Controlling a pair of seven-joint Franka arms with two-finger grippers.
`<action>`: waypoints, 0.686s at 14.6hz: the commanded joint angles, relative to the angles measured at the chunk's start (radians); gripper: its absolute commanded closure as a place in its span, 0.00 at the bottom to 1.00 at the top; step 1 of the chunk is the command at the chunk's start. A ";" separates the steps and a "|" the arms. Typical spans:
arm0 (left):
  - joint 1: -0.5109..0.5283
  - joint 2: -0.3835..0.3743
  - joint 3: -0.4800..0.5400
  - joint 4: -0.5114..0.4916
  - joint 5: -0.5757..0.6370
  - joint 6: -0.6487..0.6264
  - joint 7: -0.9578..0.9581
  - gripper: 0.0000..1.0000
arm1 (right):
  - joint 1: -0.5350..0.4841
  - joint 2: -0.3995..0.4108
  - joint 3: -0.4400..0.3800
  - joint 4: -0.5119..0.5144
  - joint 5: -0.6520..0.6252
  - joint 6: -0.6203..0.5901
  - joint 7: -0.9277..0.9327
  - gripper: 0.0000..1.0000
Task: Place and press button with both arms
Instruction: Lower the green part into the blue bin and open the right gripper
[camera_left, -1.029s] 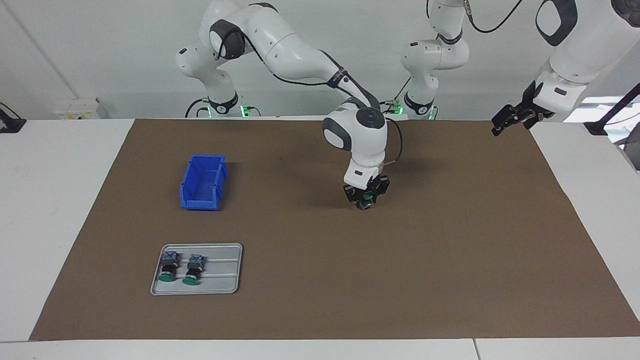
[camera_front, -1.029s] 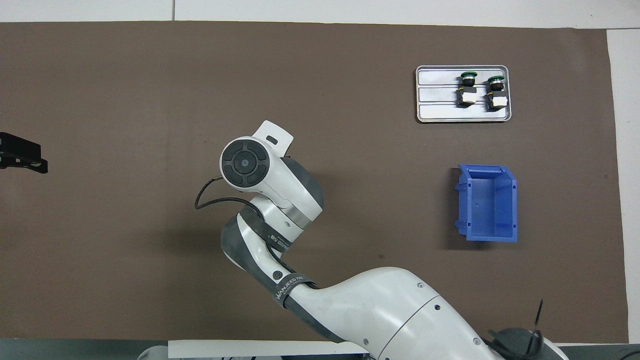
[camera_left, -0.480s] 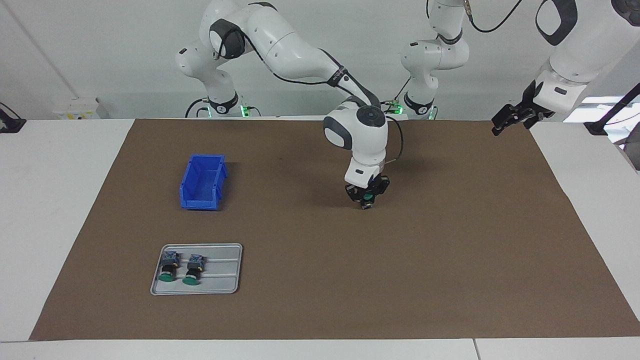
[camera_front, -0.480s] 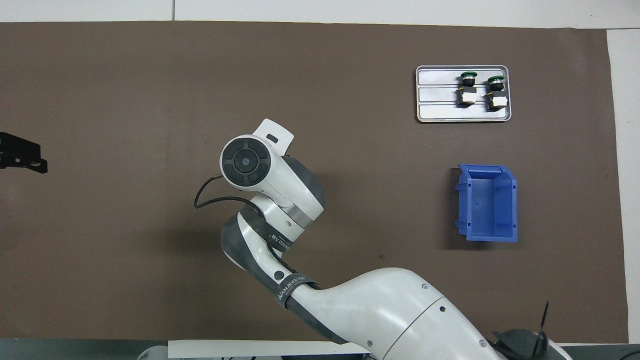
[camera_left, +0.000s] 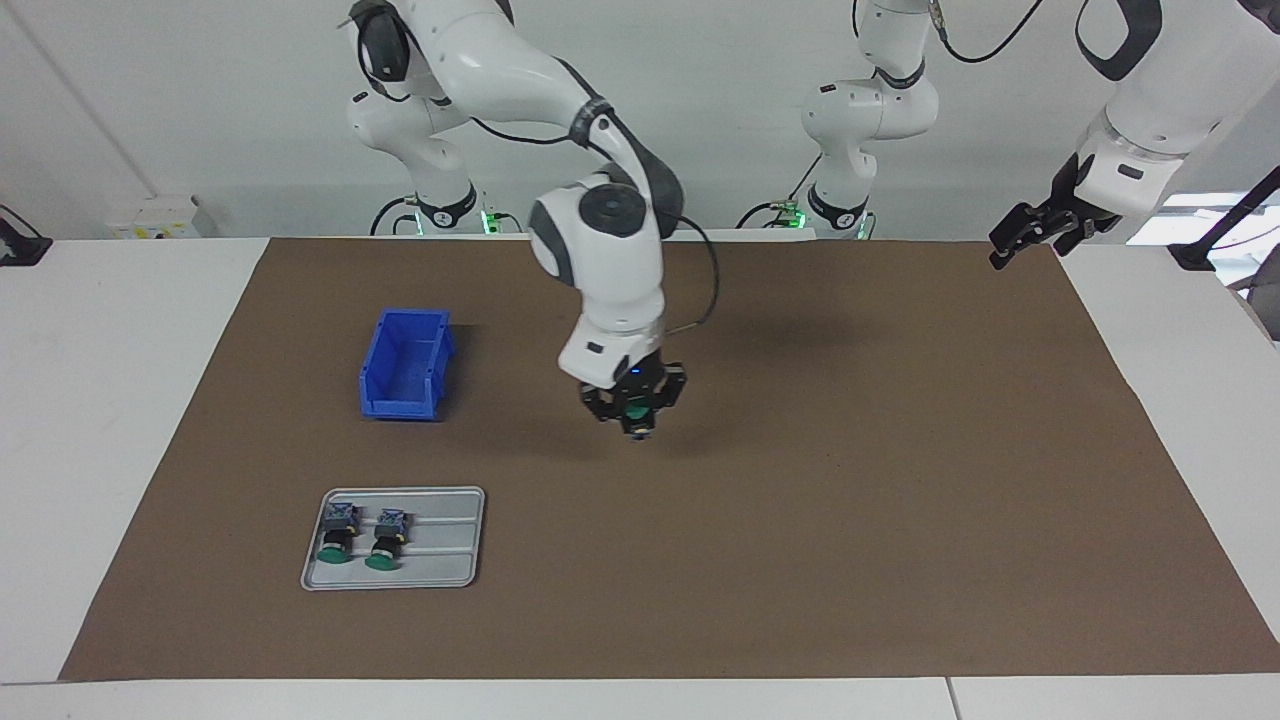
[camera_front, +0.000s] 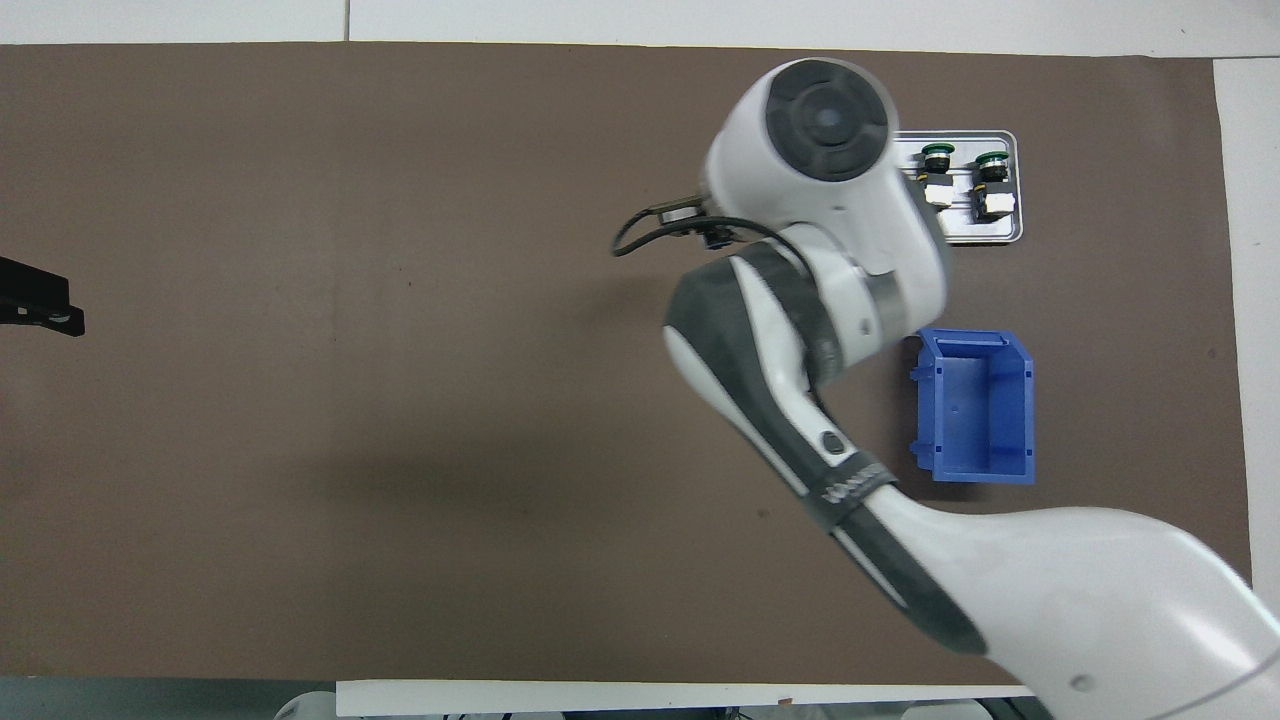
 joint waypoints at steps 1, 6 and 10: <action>0.005 0.012 -0.005 0.008 0.016 0.019 0.013 0.00 | -0.132 -0.230 0.021 -0.285 0.001 0.026 -0.086 0.99; 0.005 0.012 -0.005 0.008 0.016 0.014 0.015 0.00 | -0.310 -0.321 0.019 -0.488 0.007 0.092 -0.187 0.99; 0.000 0.010 -0.005 0.003 0.015 0.011 0.013 0.00 | -0.368 -0.333 0.019 -0.546 0.006 0.118 -0.247 0.99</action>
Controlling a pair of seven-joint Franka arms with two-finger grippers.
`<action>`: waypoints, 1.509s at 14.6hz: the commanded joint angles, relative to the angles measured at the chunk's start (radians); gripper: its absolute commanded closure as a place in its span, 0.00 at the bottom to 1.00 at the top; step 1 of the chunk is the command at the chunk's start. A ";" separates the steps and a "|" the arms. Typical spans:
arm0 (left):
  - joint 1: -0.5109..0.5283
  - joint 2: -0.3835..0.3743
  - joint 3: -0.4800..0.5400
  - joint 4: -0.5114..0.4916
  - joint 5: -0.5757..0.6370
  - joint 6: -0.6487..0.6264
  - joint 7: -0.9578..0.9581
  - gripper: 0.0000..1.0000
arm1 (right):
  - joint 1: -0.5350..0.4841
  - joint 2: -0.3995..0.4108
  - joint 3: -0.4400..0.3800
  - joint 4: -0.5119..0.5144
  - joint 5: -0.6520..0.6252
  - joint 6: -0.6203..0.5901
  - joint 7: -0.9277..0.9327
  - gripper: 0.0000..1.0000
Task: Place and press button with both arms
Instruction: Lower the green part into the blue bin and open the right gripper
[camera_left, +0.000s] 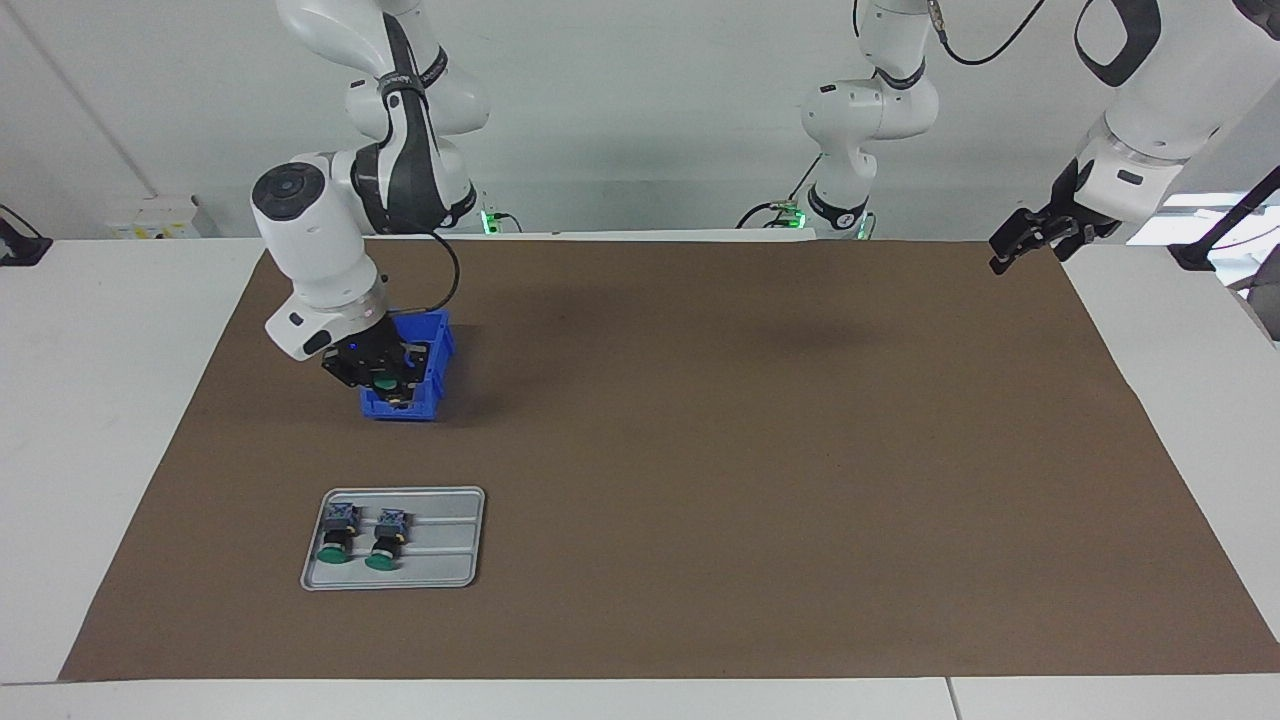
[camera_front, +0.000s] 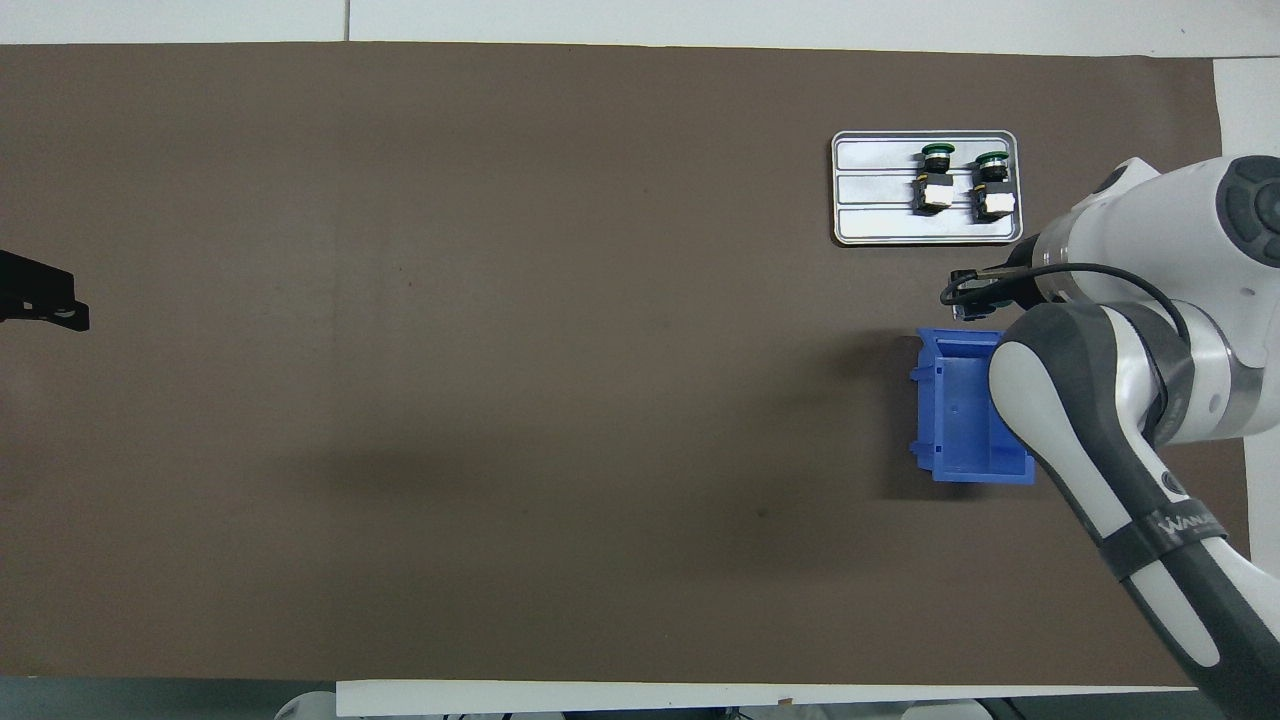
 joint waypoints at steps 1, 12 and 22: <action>0.001 0.002 -0.003 0.003 0.015 0.001 0.013 0.00 | -0.032 -0.038 0.016 -0.071 0.005 0.018 -0.034 0.99; -0.005 -0.011 -0.010 -0.024 0.016 -0.008 0.016 0.00 | -0.042 -0.049 0.016 -0.202 0.005 0.057 -0.057 0.98; -0.002 -0.011 -0.008 -0.021 0.012 0.001 0.016 0.00 | -0.062 -0.052 0.015 -0.222 0.002 0.062 -0.069 0.88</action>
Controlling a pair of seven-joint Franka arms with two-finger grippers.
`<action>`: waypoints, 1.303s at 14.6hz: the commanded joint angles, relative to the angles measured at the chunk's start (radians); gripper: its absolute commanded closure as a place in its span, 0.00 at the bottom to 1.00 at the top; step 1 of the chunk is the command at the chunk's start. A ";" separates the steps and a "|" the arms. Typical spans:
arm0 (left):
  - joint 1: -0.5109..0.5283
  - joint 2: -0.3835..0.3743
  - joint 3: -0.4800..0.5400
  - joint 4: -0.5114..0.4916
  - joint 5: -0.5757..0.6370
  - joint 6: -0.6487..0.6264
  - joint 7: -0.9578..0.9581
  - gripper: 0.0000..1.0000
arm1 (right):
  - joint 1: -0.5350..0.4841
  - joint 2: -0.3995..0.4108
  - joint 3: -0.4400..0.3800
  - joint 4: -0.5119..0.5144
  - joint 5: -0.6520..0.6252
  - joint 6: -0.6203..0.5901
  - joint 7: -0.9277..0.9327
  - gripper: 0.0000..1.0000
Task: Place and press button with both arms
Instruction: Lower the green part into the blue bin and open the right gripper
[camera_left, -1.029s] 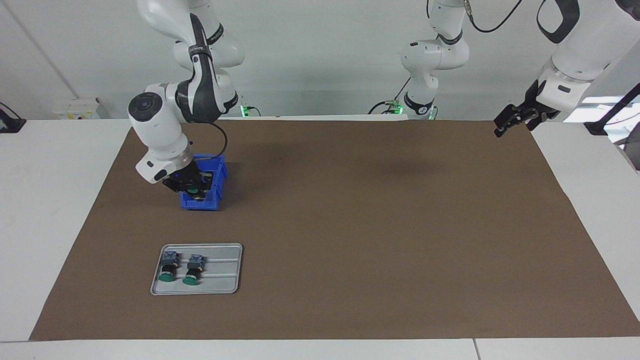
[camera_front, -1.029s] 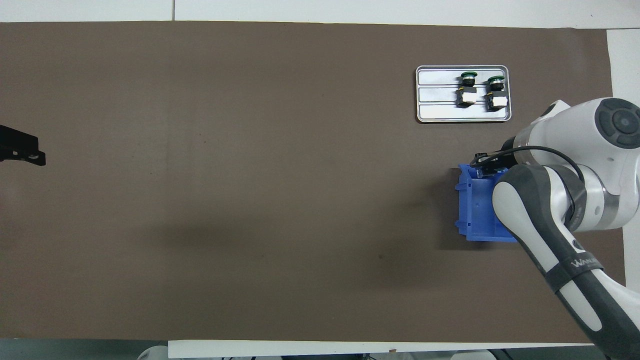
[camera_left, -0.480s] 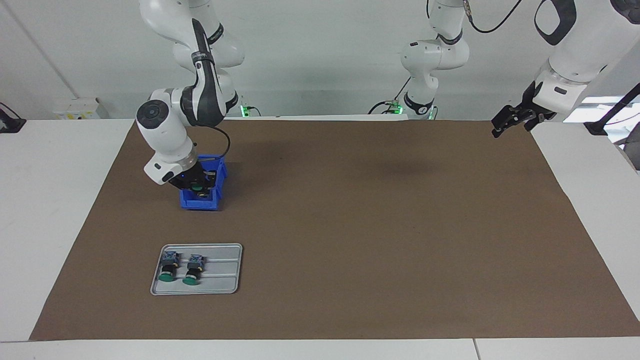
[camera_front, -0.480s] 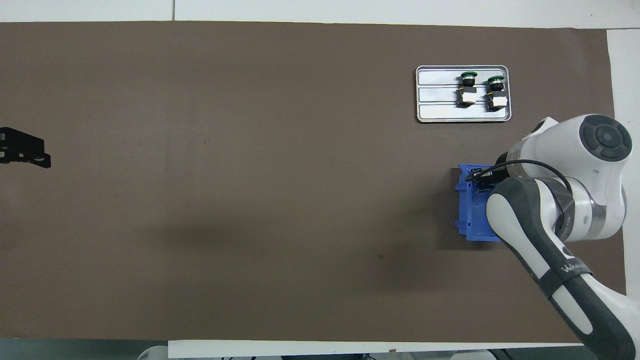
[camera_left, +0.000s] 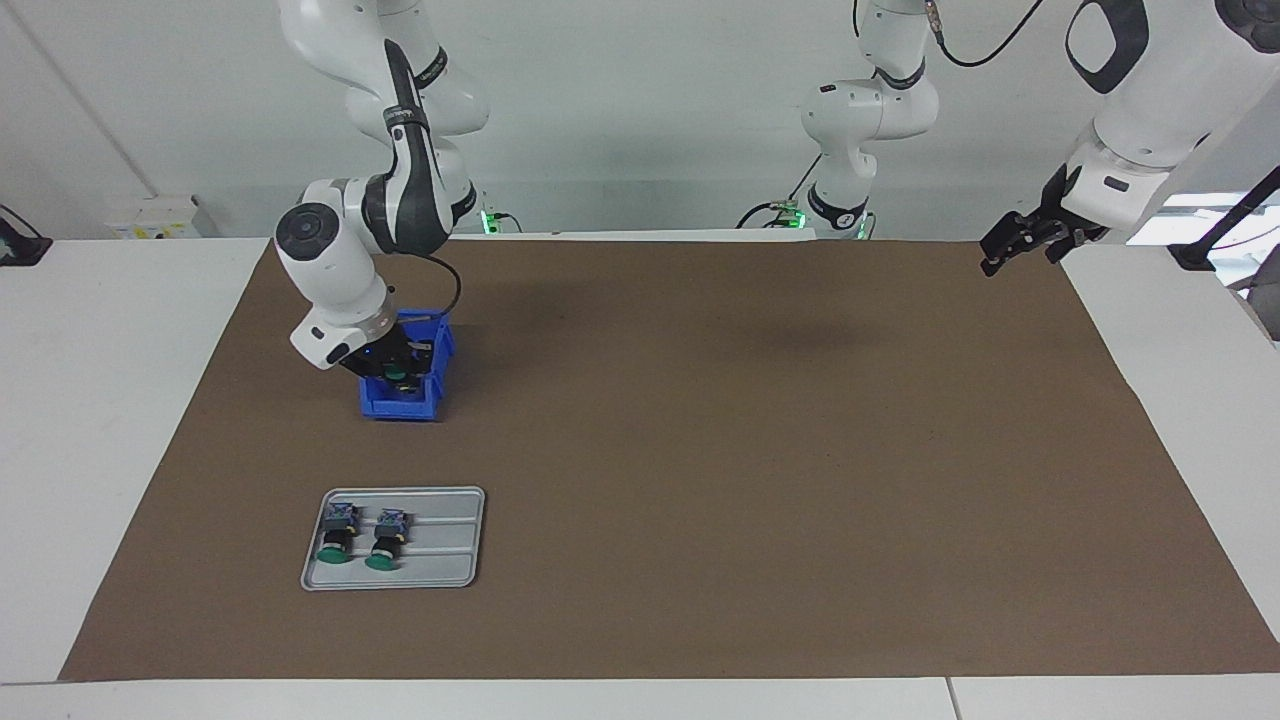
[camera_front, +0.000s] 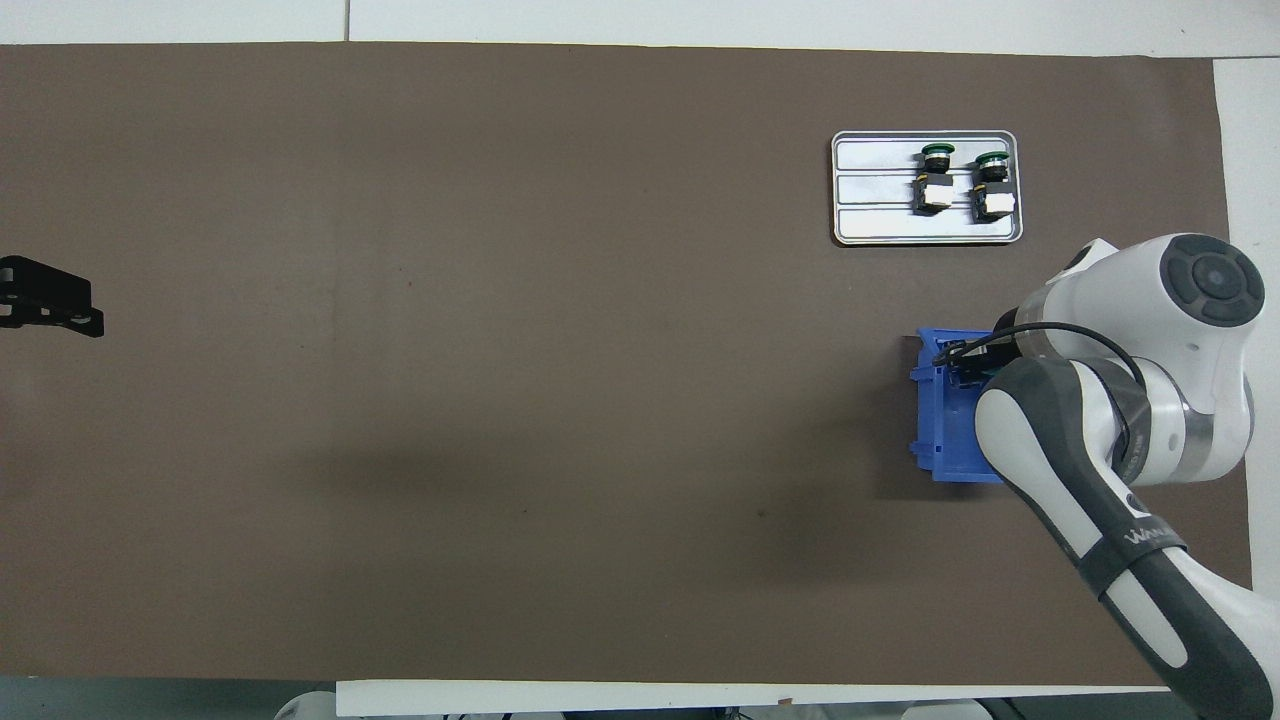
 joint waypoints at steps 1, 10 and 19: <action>0.003 -0.010 0.001 -0.005 0.012 0.000 0.013 0.01 | -0.026 -0.035 0.014 -0.045 0.002 0.021 -0.031 0.88; -0.002 0.034 -0.001 0.032 0.009 -0.016 0.015 0.00 | -0.018 -0.037 0.014 -0.048 0.001 0.033 -0.025 0.58; 0.001 0.031 -0.001 0.029 0.007 -0.014 0.015 0.00 | -0.017 -0.032 0.015 -0.034 0.001 0.022 -0.025 0.34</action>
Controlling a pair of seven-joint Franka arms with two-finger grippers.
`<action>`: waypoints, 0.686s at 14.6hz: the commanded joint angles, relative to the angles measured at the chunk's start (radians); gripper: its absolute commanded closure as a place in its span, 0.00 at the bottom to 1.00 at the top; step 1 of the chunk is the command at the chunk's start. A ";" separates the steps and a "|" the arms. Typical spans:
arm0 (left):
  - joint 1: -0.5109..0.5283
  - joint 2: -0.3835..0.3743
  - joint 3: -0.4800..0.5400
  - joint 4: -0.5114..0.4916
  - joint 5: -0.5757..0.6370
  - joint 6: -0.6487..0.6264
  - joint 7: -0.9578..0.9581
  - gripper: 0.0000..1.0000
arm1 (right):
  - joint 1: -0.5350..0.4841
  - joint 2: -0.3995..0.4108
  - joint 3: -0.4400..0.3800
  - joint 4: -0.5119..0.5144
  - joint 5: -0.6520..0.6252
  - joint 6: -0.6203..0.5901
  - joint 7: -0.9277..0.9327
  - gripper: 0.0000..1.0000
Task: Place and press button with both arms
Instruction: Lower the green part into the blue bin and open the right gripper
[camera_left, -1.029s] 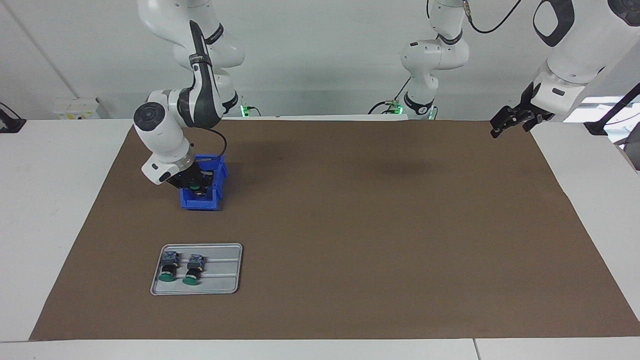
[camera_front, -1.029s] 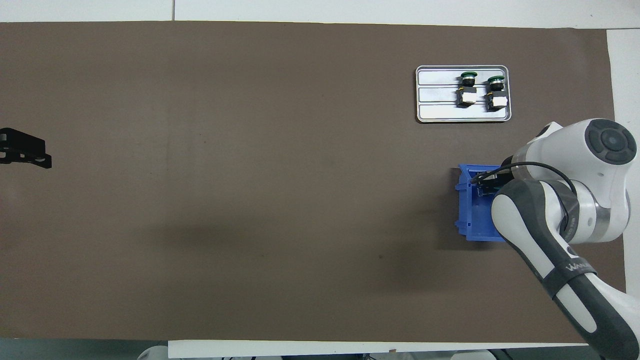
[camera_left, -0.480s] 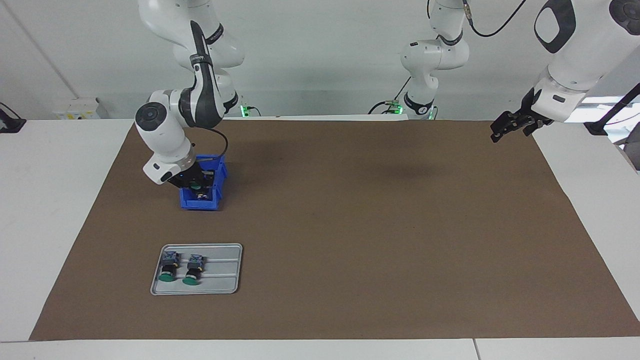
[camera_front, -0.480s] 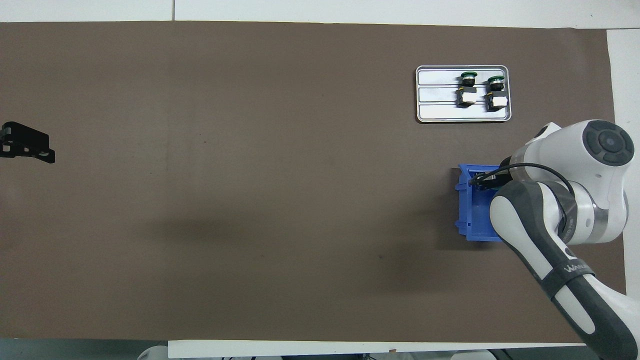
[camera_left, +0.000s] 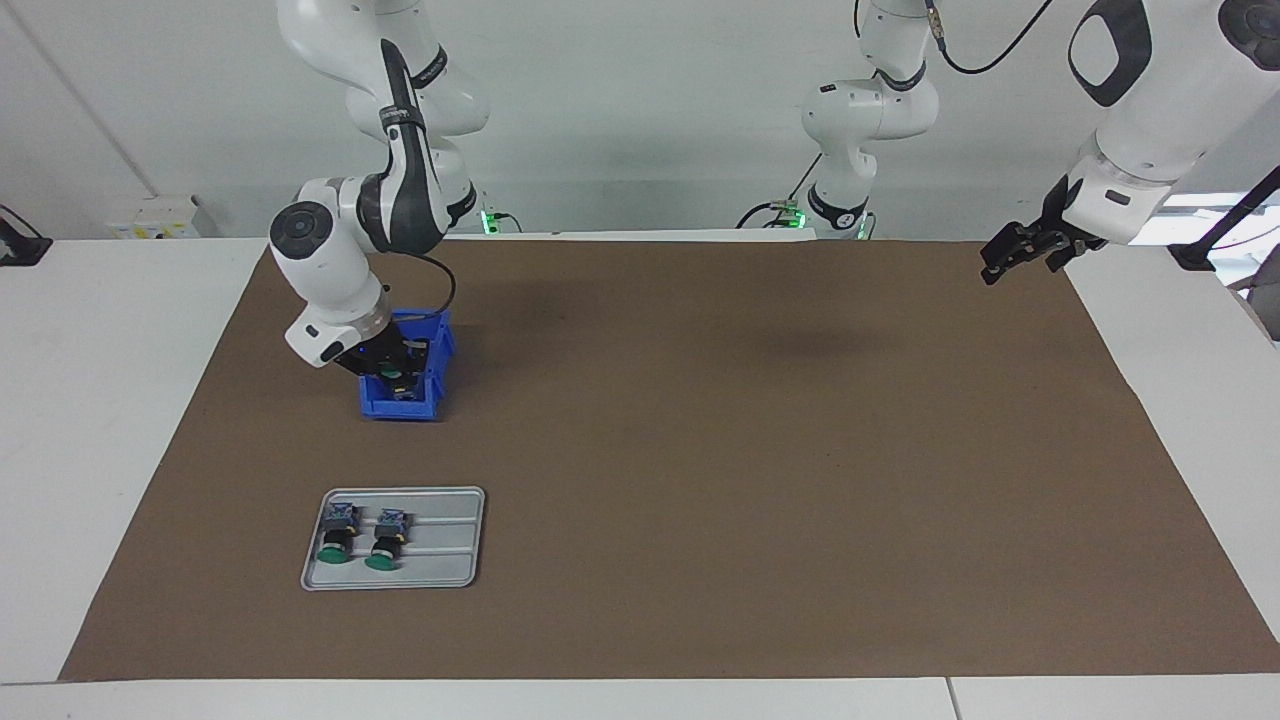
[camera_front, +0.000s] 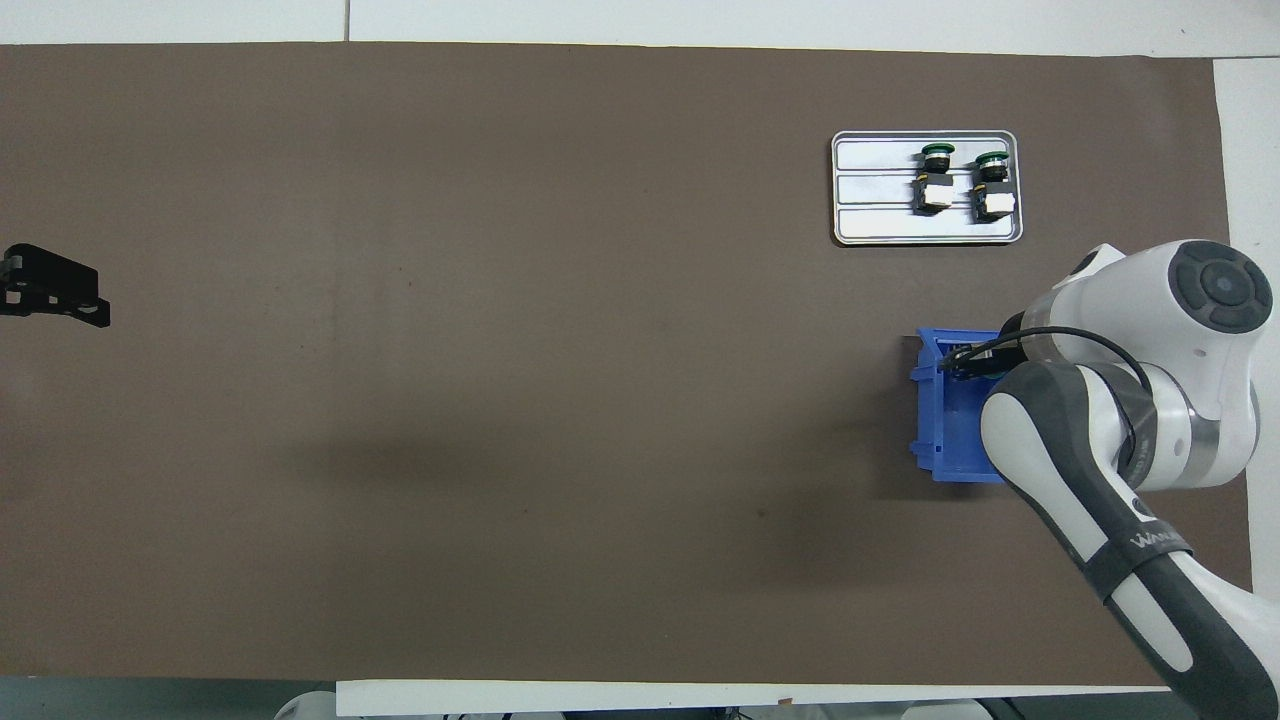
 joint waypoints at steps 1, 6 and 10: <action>-0.002 -0.004 0.000 0.004 0.007 -0.012 0.011 0.00 | -0.009 -0.023 0.008 -0.013 0.001 0.012 -0.020 0.33; -0.002 -0.002 -0.007 0.009 0.009 -0.006 0.017 0.00 | -0.009 -0.015 0.008 0.063 -0.001 -0.069 -0.022 0.30; -0.003 -0.004 -0.007 0.006 0.009 -0.009 0.018 0.00 | -0.014 -0.024 0.008 0.226 -0.010 -0.268 -0.022 0.22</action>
